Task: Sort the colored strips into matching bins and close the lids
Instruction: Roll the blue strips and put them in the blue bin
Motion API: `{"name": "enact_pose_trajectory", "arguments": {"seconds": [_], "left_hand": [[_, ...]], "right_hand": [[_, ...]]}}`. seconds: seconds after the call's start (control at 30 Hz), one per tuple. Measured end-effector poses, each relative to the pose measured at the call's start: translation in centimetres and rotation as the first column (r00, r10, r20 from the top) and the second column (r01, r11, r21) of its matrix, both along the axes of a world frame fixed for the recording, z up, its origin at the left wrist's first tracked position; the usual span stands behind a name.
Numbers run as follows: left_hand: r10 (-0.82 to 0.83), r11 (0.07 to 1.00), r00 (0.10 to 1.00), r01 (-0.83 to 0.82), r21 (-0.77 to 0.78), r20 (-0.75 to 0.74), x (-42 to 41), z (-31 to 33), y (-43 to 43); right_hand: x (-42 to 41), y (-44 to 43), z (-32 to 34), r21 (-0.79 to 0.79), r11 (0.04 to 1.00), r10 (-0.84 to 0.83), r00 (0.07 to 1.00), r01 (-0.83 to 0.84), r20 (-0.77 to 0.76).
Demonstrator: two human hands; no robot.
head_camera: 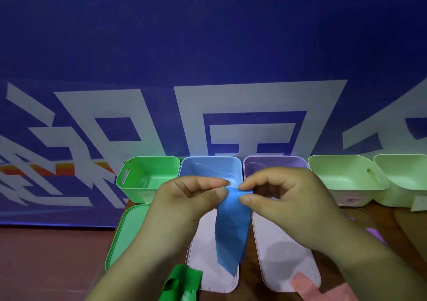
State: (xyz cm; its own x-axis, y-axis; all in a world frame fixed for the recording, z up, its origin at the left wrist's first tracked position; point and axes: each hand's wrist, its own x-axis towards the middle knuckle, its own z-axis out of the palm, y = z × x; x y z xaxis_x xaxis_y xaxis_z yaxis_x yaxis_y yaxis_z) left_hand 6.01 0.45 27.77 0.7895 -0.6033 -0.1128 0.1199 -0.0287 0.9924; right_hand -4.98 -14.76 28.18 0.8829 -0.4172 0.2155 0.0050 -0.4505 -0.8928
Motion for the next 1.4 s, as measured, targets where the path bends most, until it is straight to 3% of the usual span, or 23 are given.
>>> {"name": "enact_pose_trajectory", "arguments": {"seconds": [0.23, 0.6, 0.87, 1.03, 1.4], "left_hand": [[-0.041, 0.999, 0.995, 0.041, 0.002, 0.091, 0.1, 0.1, 0.4], [-0.081, 0.993, 0.973, 0.098, -0.069, 0.217, 0.3, -0.6, 0.9], [-0.031, 0.994, 0.94, 0.066, -0.092, 0.341, 0.2, -0.4, 0.6], [-0.013, 0.997, 0.882, 0.049, -0.064, 0.47, 0.4, -0.7, 0.6], [-0.016, 0.997, 0.888, 0.047, -0.056, 0.46, 0.3, -0.9, 0.6]], "right_hand": [[0.3, -0.1, -0.1, 0.049, 0.999, 0.002, 1.0, -0.001, -0.025], [0.6, -0.1, 0.0, 0.363, 0.932, 0.003, 1.0, 0.008, -0.031], [0.6, -0.1, 0.2, 0.48, 0.877, 0.004, 0.999, 0.012, -0.033], [0.4, 0.0, 0.0, 0.482, 0.876, 0.014, 0.999, 0.007, -0.038], [0.3, 0.1, 0.0, 0.369, 0.929, 0.002, 0.998, 0.022, -0.065]]}}
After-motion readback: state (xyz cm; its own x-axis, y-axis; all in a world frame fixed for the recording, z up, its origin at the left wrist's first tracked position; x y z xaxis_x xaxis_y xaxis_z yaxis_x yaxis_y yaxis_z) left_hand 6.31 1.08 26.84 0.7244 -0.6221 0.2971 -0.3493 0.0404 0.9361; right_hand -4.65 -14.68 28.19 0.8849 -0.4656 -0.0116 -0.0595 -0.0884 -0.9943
